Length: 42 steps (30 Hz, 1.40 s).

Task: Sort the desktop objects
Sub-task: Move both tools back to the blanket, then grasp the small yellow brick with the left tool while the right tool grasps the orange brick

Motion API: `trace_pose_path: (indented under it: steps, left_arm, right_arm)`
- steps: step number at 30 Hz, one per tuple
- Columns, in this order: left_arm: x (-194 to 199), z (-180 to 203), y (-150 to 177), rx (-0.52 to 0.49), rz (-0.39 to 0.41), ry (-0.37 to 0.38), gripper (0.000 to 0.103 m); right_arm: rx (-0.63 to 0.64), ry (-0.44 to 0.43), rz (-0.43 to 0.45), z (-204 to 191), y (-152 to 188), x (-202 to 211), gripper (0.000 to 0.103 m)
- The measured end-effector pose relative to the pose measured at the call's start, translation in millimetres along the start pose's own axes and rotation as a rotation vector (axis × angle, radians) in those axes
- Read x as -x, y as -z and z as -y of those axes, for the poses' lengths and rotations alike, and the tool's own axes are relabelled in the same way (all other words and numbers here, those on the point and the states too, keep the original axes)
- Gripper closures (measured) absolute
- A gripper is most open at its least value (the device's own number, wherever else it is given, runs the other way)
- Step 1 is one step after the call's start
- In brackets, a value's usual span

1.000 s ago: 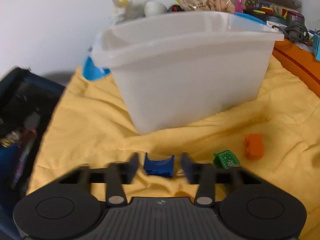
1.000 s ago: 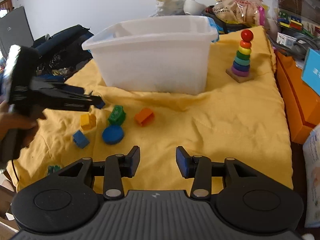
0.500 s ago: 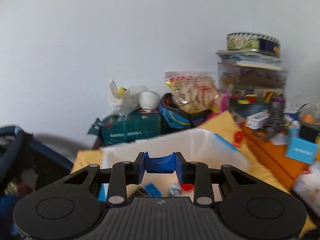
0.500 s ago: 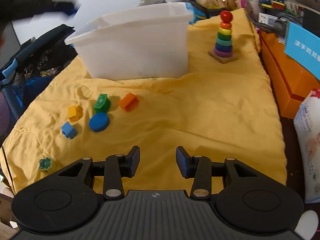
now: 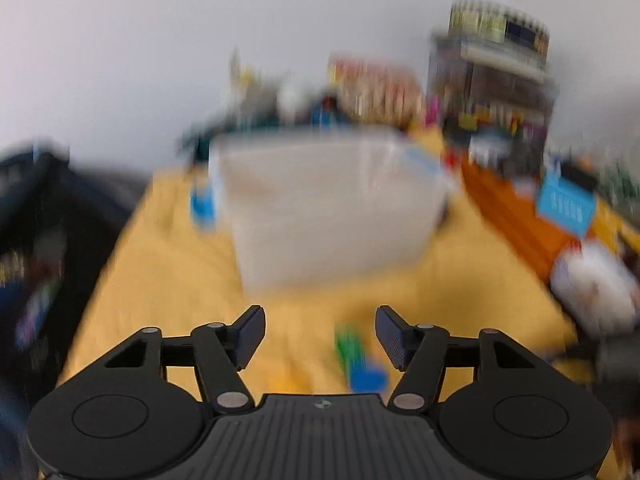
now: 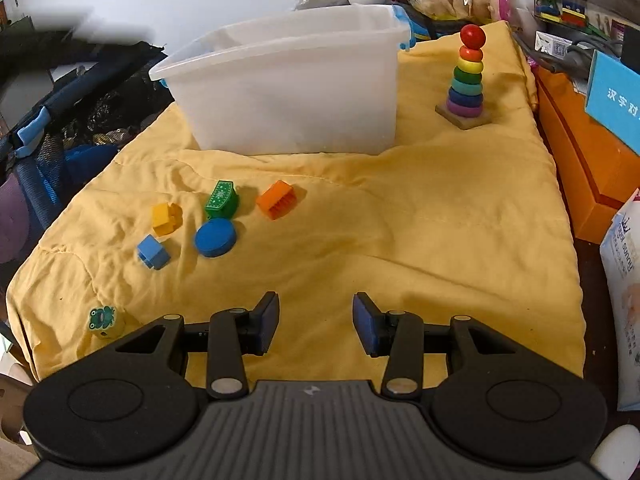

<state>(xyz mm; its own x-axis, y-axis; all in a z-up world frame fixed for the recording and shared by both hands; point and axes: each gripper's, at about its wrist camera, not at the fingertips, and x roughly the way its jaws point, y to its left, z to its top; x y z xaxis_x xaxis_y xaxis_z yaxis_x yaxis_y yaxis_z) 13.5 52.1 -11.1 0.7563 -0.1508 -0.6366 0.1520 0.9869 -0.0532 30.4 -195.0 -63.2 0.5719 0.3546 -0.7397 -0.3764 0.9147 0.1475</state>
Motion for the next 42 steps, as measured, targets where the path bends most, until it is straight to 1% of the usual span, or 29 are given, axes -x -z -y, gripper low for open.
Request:
trace_pose_path:
  steps: [2, 4, 7, 10, 12, 16, 18, 20, 23, 24, 25, 27, 28, 30, 32, 33, 36, 37, 38, 39, 41, 42]
  left_arm:
    - [-2.9, 0.6, 29.2, 0.035, -0.082, -0.004, 0.039]
    - [-2.7, 2.6, 50.3, 0.057, -0.153, 0.001, 0.039]
    - [4.0, 7.7, 67.9, 0.059, -0.181, 0.003, 0.039]
    - [10.2, 10.9, 76.7, 0.047, -0.194, -0.005, 0.039]
    - [15.1, 14.2, 79.3, 0.033, -0.189, -0.017, 0.039]
    - [17.7, 13.2, 78.4, 0.035, -0.175, -0.03, 0.039]
    - [17.0, 14.1, 76.0, 0.026, -0.172, -0.041, 0.039]
    - [15.7, 15.6, 73.1, 0.015, -0.165, -0.048, 0.039]
    - [8.5, 16.0, 61.9, 0.004, -0.151, -0.09, 0.039]
    - [4.0, 15.0, 56.1, 0.006, -0.144, -0.106, 0.039]
    - [-1.0, 12.7, 48.3, 0.017, -0.135, -0.106, 0.039]
    - [-11.0, 8.9, 30.7, 0.037, -0.108, -0.091, 0.039]
    - [-17.7, 8.0, 22.4, 0.038, -0.098, -0.091, 0.039]
    - [-31.5, 7.9, 11.4, 0.03, -0.102, -0.111, 0.039]
    - [-44.2, 9.2, 6.4, 0.022, -0.122, -0.121, 0.039]
    - [-48.5, 9.6, 6.4, 0.014, -0.128, -0.113, 0.039]
    - [-63.5, 12.2, 6.6, -0.033, -0.144, -0.122, 0.04]
    - [-71.0, 10.0, 6.7, -0.026, -0.167, -0.128, 0.042]
    - [-77.4, 5.3, 6.9, 0.008, -0.19, -0.133, 0.048]
    - [-85.3, -3.3, 7.3, 0.073, -0.223, -0.126, 0.054]
    - [-95.6, -18.6, 10.3, 0.178, -0.263, -0.107, 0.06]
    - [-101.2, -23.5, 11.1, 0.21, -0.28, -0.103, 0.062]
  right_arm:
    - [0.021, -0.016, -0.015, -4.5, -1.7, -6.3, 0.058]
    - [0.055, -0.04, -0.024, -13.1, -4.4, -12.2, 0.06]
    - [0.121, -0.066, 0.0, -28.0, -13.4, -17.9, 0.062]
    - [0.163, -0.045, 0.03, -34.9, -28.3, -27.9, 0.062]
    - [0.192, -0.035, 0.052, -36.1, -41.0, -40.3, 0.062]
    - [0.288, -0.002, 0.021, -42.4, -58.5, -73.0, 0.062]
    - [0.308, 0.0, 0.021, -45.7, -61.3, -81.8, 0.063]
    - [0.297, 0.003, 0.021, -47.1, -62.5, -84.4, 0.066]
    - [0.294, 0.062, 0.044, -53.7, -61.1, -79.0, 0.066]
    - [0.274, 0.076, 0.049, -55.0, -61.4, -77.0, 0.066]
    - [0.253, 0.102, 0.041, -56.9, -62.0, -77.1, 0.066]
    - [0.223, 0.092, 0.007, -58.6, -63.7, -81.1, 0.073]
    - [0.211, 0.102, -0.017, -59.2, -64.0, -84.3, 0.074]
    - [0.179, 0.103, -0.053, -56.7, -65.1, -92.0, 0.073]
    - [0.136, 0.064, -0.069, -50.1, -67.2, -101.1, 0.073]
    - [0.138, 0.056, -0.064, -50.0, -67.3, -103.2, 0.073]
    - [0.224, 0.059, -0.049, -54.6, -67.6, -109.1, 0.074]
    - [0.224, 0.052, -0.051, -52.8, -68.1, -106.6, 0.075]
    - [0.213, 0.042, -0.045, -49.5, -67.8, -99.9, 0.075]
    - [0.205, 0.03, -0.028, -45.3, -66.1, -89.9, 0.075]
    - [0.212, 0.006, 0.009, -39.3, -58.8, -66.9, 0.075]
    - [0.228, 0.003, 0.024, -37.2, -53.2, -56.0, 0.075]
